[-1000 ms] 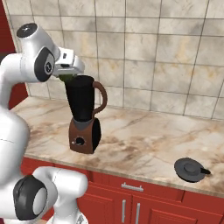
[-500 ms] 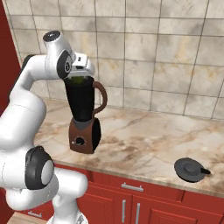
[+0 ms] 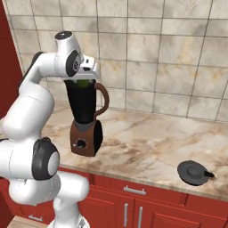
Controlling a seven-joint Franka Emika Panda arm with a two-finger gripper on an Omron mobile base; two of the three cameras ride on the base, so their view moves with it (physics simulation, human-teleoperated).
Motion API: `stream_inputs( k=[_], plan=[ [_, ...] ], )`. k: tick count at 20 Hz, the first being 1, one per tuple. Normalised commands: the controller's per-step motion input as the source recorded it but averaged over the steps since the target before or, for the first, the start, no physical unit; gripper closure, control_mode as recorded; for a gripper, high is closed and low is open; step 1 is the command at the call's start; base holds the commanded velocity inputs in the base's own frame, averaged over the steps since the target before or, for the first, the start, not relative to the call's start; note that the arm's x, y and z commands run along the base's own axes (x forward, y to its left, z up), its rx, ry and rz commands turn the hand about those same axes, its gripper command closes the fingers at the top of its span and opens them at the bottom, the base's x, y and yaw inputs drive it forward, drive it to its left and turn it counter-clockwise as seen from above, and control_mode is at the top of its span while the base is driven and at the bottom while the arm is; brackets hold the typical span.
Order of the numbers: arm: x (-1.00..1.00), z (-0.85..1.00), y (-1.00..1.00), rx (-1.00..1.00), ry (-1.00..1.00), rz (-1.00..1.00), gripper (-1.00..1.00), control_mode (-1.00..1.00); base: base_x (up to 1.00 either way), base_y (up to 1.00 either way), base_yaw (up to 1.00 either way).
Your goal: Grab the garlic and lime from the fridge, place them in the blender, close the lid, and turn on the blender to create a marinade.
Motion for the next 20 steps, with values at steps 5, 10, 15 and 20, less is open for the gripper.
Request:
stream_inputs(
  k=[5, 10, 15, 20],
  plan=[
    [-0.08, 0.45, 0.0, 0.0, -0.09, 0.0, -1.0, -1.0, 0.0, 0.0, 0.0],
    [-0.6, 0.43, 0.0, 0.0, -0.15, 0.0, -1.0, -1.0, 0.0, 0.0, 0.0],
    [-0.98, 0.28, 0.0, 0.01, -0.16, 0.0, -1.0, -1.0, 0.0, 0.0, 0.0],
    [-1.0, 0.02, 0.0, 0.0, -0.09, 0.0, -1.0, -1.0, 0.0, 0.0, 0.0]
  ],
)
